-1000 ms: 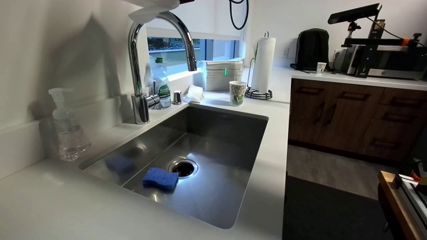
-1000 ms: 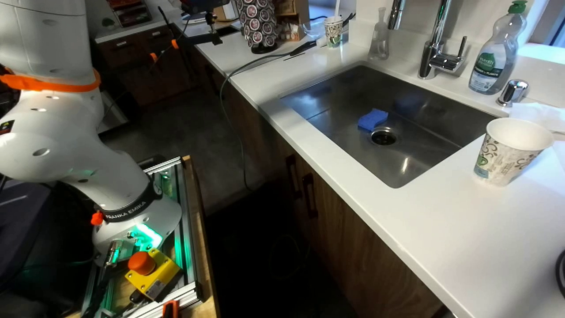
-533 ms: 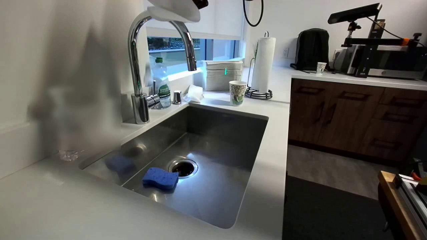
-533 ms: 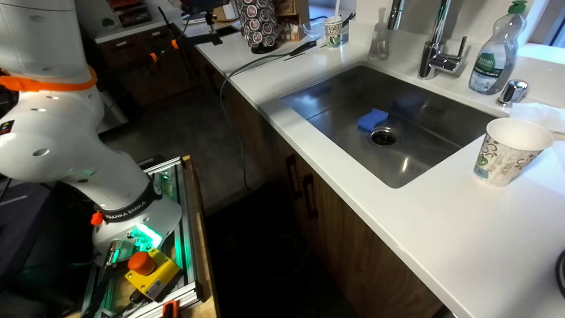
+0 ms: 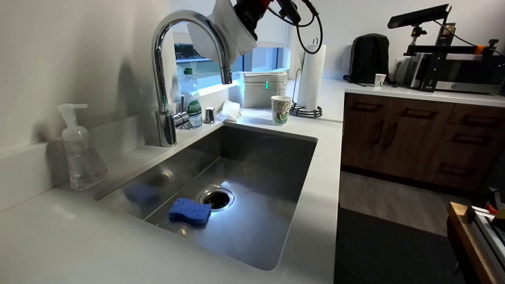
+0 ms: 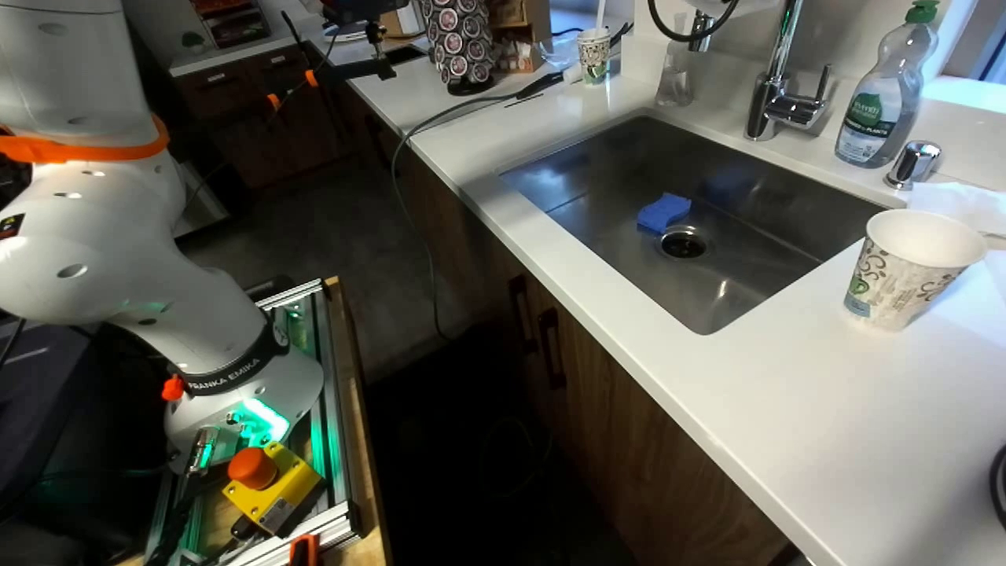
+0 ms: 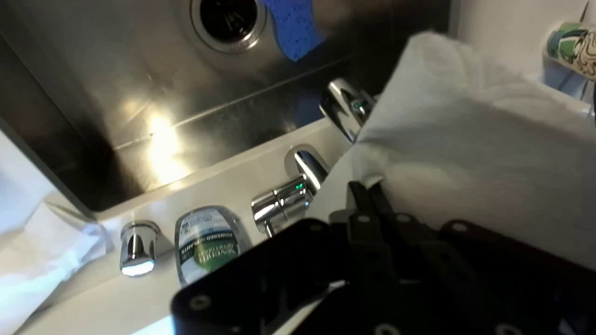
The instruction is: Wipe the kitchen faucet to with the paper towel
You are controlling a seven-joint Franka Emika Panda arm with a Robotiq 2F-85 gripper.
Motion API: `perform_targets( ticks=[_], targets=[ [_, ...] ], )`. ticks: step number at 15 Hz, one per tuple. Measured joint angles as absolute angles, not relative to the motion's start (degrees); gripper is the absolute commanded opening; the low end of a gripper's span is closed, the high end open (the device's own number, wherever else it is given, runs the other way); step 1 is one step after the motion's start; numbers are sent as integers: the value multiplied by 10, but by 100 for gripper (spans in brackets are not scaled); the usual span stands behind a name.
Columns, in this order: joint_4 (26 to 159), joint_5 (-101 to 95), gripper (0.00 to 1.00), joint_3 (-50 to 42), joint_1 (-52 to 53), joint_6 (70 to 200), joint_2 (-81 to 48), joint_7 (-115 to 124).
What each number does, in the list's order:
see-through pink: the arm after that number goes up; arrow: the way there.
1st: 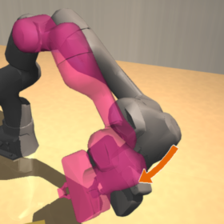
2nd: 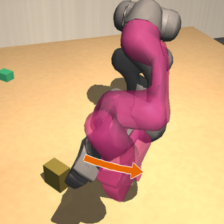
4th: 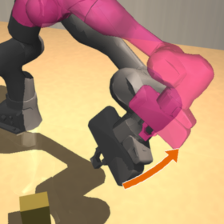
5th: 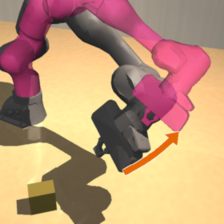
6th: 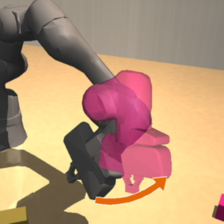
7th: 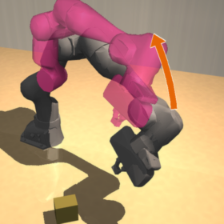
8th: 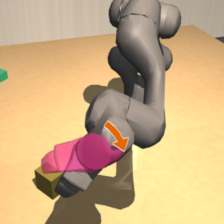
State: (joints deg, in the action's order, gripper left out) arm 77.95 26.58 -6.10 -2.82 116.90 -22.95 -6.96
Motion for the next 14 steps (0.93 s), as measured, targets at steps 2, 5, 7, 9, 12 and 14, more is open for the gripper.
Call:
perform_targets(
  ticks=[2, 5, 7, 9, 12, 14],
  targets=[
    [802, 258, 0, -48, -37, 1155, -224, -68],
    [829, 253, 0, -39, -46, 1137, -216, -68],
    [846, 253, 0, -35, -52, 1135, -215, -68],
    [862, 253, 0, -33, -57, 1136, -215, -68],
    [873, 275, 0, -25, -63, 1145, -214, -58],
    [872, 303, 0, -18, -68, 1151, -208, -53]
  ],
)
